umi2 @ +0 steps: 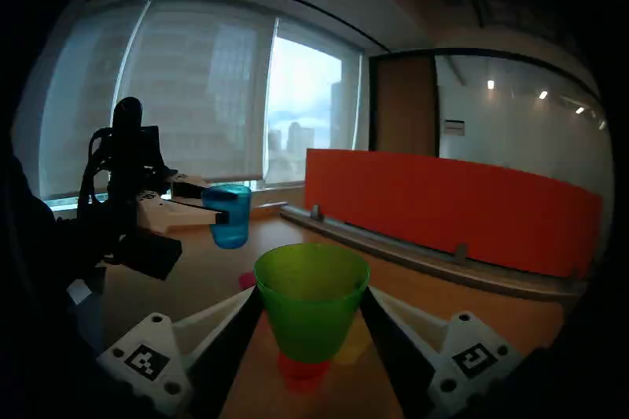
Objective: Pour water
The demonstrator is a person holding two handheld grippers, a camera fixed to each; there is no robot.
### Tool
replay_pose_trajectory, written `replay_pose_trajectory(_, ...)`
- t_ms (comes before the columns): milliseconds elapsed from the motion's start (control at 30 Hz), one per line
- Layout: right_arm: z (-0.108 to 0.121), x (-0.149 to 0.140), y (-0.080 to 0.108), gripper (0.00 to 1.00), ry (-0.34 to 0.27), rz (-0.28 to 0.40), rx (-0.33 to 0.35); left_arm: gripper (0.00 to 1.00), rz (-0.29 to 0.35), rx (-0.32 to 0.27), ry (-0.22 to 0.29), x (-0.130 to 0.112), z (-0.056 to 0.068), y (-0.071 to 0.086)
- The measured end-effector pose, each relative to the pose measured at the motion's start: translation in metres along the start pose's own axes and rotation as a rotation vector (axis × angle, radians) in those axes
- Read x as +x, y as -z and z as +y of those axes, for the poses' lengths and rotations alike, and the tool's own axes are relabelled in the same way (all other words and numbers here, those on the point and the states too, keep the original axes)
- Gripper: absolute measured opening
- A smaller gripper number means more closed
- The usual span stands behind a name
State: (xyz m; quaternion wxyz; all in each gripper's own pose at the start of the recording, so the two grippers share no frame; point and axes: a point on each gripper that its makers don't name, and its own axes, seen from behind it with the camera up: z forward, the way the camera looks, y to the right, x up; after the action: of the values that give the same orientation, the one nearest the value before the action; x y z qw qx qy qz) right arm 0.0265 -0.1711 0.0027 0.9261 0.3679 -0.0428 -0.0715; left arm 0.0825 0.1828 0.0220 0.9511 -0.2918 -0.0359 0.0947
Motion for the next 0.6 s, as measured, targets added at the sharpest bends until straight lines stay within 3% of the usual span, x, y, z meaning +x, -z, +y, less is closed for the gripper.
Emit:
replay_pose_trajectory(300,-0.019,0.006,-0.021,0.89,-0.006,0.013,0.064,0.85,0.044,0.024,-0.118,0.028,-0.008,-0.003)
replay_pose_trajectory(600,-0.038,0.006,-0.043,0.89,-0.006,0.015,0.128,0.85,0.048,0.044,-0.26,0.042,-0.011,-0.011)
